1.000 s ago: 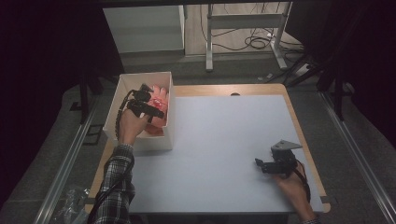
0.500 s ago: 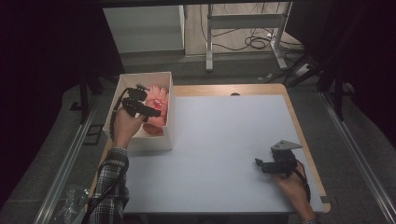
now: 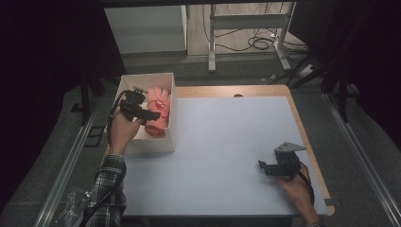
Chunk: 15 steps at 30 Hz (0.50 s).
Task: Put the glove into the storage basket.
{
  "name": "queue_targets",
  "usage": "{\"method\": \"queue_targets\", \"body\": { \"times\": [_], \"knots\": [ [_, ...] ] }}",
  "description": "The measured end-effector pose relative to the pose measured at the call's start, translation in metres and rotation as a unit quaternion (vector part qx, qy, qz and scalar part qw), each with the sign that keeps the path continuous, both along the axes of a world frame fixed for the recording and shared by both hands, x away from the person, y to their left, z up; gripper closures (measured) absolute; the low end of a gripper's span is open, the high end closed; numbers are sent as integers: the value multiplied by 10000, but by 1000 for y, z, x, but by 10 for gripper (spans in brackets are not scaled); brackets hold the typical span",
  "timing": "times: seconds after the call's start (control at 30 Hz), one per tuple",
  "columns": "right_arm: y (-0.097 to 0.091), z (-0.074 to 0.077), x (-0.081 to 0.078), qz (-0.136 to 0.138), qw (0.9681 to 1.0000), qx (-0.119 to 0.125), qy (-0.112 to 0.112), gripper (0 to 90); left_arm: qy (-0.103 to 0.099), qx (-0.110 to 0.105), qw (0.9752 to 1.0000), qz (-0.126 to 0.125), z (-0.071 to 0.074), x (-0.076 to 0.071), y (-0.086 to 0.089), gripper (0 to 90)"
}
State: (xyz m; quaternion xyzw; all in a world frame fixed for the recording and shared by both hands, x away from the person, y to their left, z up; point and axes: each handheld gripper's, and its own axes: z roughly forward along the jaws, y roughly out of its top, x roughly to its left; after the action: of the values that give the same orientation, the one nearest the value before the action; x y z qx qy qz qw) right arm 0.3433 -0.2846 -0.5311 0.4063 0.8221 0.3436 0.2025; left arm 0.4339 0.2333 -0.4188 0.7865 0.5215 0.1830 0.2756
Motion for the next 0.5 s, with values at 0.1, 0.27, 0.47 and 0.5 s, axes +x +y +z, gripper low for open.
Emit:
{"method": "queue_targets", "body": {
  "times": [0.1, 0.27, 0.47, 0.5],
  "knots": [
    [0, 0, 0, 0, 10000, 2, -3, 171, -37, -50, 10000, -7, 0, -4, 3, 22],
    [0, 0, 0, -1, 10000, 2, -3, 171, -119, -69, 9999, -34, 1, -11, 7, 21],
    [0, 0, 0, 1, 10000, -1, 0, 171, -210, -119, 9997, -88, 2, -20, 10, 22],
    [0, 0, 0, 0, 10000, -1, 1, 171, -226, -128, 9996, -99, 2, -22, 11, 22]
  ]
}}
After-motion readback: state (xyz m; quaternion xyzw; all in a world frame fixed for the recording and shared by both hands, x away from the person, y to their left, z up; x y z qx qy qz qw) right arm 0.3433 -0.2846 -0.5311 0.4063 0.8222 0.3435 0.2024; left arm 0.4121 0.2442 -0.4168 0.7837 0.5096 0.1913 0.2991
